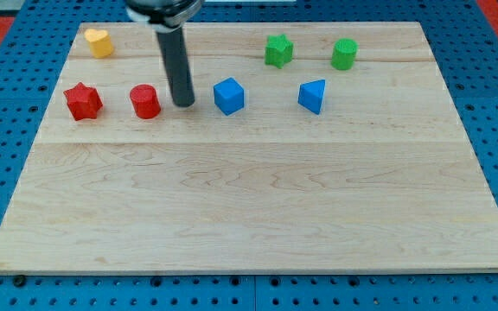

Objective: Move the yellow heart to the top left of the board

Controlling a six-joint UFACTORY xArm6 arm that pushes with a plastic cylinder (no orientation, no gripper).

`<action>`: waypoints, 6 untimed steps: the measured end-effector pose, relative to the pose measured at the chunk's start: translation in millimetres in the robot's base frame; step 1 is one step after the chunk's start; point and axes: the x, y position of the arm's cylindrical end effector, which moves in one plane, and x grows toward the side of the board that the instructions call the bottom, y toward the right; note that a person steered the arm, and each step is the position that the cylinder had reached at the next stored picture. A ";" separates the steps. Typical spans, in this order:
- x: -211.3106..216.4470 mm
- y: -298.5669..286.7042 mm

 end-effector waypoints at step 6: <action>-66.4 -188.1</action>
